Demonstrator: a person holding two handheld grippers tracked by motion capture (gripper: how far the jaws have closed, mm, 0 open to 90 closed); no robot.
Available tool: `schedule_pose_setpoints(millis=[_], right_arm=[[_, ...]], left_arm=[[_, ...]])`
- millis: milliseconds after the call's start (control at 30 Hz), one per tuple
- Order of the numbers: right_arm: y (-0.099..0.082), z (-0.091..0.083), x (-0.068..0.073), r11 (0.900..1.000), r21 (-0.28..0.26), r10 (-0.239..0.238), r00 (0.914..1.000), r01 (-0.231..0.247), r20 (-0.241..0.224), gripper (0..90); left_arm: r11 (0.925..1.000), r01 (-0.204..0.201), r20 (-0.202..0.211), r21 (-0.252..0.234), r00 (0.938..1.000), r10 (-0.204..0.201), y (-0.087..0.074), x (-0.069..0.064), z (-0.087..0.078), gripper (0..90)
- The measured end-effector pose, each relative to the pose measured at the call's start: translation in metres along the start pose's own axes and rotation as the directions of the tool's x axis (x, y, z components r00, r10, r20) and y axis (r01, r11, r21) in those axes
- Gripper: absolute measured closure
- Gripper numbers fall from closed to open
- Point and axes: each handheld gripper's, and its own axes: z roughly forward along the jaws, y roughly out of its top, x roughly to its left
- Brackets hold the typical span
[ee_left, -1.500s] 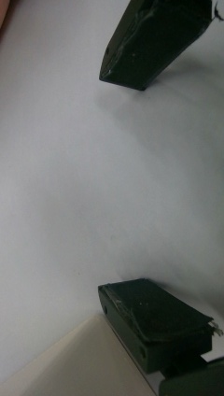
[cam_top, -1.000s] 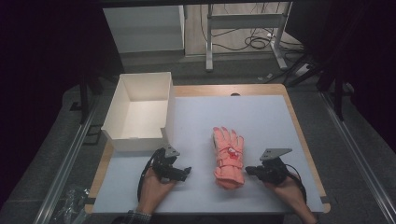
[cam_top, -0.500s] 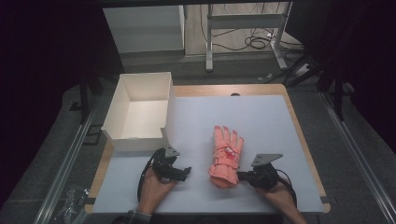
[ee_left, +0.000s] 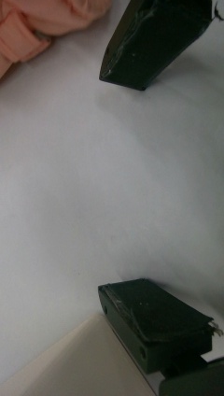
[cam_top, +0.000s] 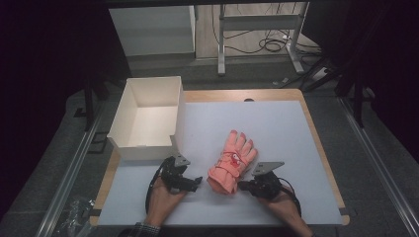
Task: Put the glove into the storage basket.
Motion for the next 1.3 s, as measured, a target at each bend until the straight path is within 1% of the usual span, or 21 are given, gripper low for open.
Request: schedule_pose_setpoints(millis=[133,267,400,467,533,600,733,833,867,900,933,1033,1233,1267,1300], right_arm=[[0.004,0.006,0.002,1.0,0.0,-0.007,1.0,0.007,-0.002,87.2],[0.01,0.013,0.006,0.9999,0.002,-0.016,0.9999,0.016,0.005,87.1],[0.011,0.014,0.007,0.9998,0.004,-0.02,0.9998,0.02,0.007,86.1],[0.011,0.013,0.008,0.9996,0.005,-0.027,0.9995,0.027,0.016,85.3],[0.011,0.01,0.008,0.9992,0.005,-0.041,0.9987,0.041,0.032,84.6],[0.01,0.006,0.006,0.9993,-0.001,-0.038,0.9984,0.038,0.043,83.5],[0.006,-0.006,-0.003,0.9997,-0.018,-0.016,0.9961,0.017,0.086,79.4],[0.002,-0.015,-0.013,0.9994,-0.033,0.007,0.9914,-0.002,0.13,75.6],[0.002,-0.015,-0.013,0.9994,-0.033,0.007,0.9914,-0.002,0.13,75.6],[0.0,-0.018,-0.017,0.9993,-0.038,0.013,0.9892,-0.007,0.146,73.9],[-0.003,-0.024,-0.023,0.9985,-0.048,0.034,0.9844,-0.026,0.173,71.5],[-0.007,-0.032,-0.032,0.9973,-0.057,0.057,0.9764,-0.046,0.208,68.9],[-0.012,-0.043,-0.047,0.995,-0.07,0.088,0.9596,-0.072,0.267,63.3],[-0.012,-0.043,-0.047,0.995,-0.07,0.088,0.9596,-0.072,0.267,63.3],[-0.015,-0.047,-0.051,0.9945,-0.071,0.094,0.9533,-0.077,0.287,61.9]], left_arm=[[1.0,-0.001,-0.001,0.002,1.0,0.001,0.0,0.0,0.0,1.8],[1.0,0.0,-0.001,0.001,1.0,0.0,0.0,0.0,0.0,1.8],[1.0,-0.001,-0.001,0.001,1.0,0.001,0.0,0.0,0.0,1.8],[1.0,-0.002,-0.002,0.003,1.0,0.002,0.0,0.0,0.0,1.8],[1.0,-0.003,-0.002,0.004,1.0,0.003,0.0,0.0,0.0,1.8],[1.0,-0.003,-0.002,0.005,1.0,0.003,0.0,0.0,0.0,1.8],[1.0,-0.002,-0.002,0.007,1.0,0.002,0.001,0.0,0.0,1.8],[1.0,-0.002,-0.002,0.007,1.0,0.002,0.001,0.0,0.0,1.8],[1.0,-0.002,-0.002,0.007,1.0,0.002,0.001,0.0,0.0,1.9],[1.0,0.0,0.0,0.007,1.0,0.0,0.001,0.0,0.0,1.9],[1.0,0.0,0.0,0.007,1.0,0.0,0.0,0.0,0.0,1.9],[1.0,0.001,0.002,0.005,1.0,-0.001,0.0,0.0,0.0,1.9],[1.0,0.006,0.002,-0.003,1.0,-0.006,0.0,0.0,0.0,1.9],[1.0,0.006,0.002,-0.003,1.0,-0.006,0.0,0.0,0.0,1.9],[1.0,0.006,0.002,-0.003,1.0,-0.006,0.0,0.0,0.0,1.9]])
